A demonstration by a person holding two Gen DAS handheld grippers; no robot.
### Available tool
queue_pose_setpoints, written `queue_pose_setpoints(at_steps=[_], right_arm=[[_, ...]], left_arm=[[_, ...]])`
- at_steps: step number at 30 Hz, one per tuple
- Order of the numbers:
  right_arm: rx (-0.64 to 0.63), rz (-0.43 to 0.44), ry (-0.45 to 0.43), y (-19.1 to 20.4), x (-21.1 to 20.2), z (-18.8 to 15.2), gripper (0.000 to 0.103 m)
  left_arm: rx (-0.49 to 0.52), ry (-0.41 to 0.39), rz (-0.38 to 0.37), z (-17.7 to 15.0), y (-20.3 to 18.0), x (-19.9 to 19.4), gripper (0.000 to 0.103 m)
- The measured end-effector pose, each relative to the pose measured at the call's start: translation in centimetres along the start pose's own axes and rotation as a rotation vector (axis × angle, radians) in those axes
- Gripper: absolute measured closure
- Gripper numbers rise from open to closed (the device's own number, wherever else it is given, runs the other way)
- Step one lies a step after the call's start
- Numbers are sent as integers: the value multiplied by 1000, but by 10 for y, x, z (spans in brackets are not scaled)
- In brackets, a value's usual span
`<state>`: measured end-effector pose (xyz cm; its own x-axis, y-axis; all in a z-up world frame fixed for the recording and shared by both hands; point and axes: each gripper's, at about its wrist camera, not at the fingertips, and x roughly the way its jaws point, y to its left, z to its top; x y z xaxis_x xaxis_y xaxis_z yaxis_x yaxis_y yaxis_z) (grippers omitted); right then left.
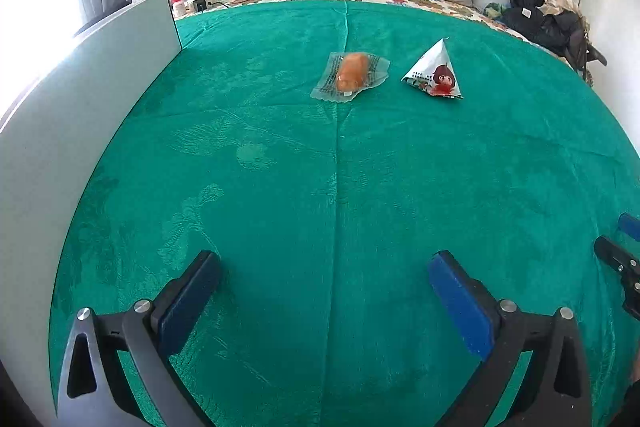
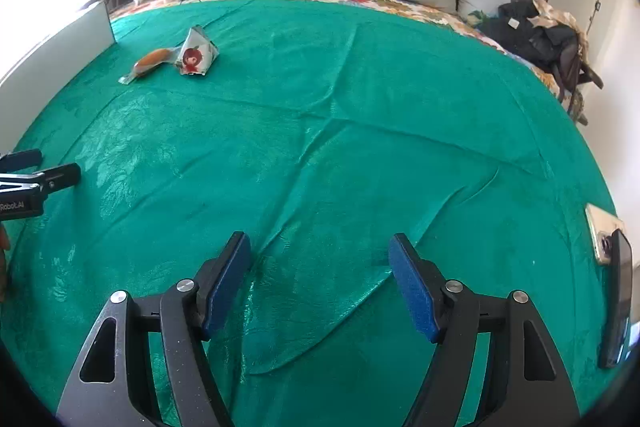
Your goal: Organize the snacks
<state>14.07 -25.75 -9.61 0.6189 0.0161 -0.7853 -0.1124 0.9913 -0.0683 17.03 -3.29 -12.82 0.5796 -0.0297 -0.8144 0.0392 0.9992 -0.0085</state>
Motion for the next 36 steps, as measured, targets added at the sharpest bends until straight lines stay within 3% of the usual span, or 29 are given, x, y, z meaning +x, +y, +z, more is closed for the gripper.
queue_pose_setpoints(at_steps=[13,28,31,36], right_arm=[[79,15,7,-11,6,-1,13],[83,21,11,-13,6,-1,9],[83,21,11,-13,6,-1,9],[82,21,11,-13,6,-1,9]], left_arm=[[-1,1,-1,0,2,-1,0],[10,17,-8,1,3,0,0],[37,77,-42,16,9,5,0],[-2,55,-72,71,25,13,1]])
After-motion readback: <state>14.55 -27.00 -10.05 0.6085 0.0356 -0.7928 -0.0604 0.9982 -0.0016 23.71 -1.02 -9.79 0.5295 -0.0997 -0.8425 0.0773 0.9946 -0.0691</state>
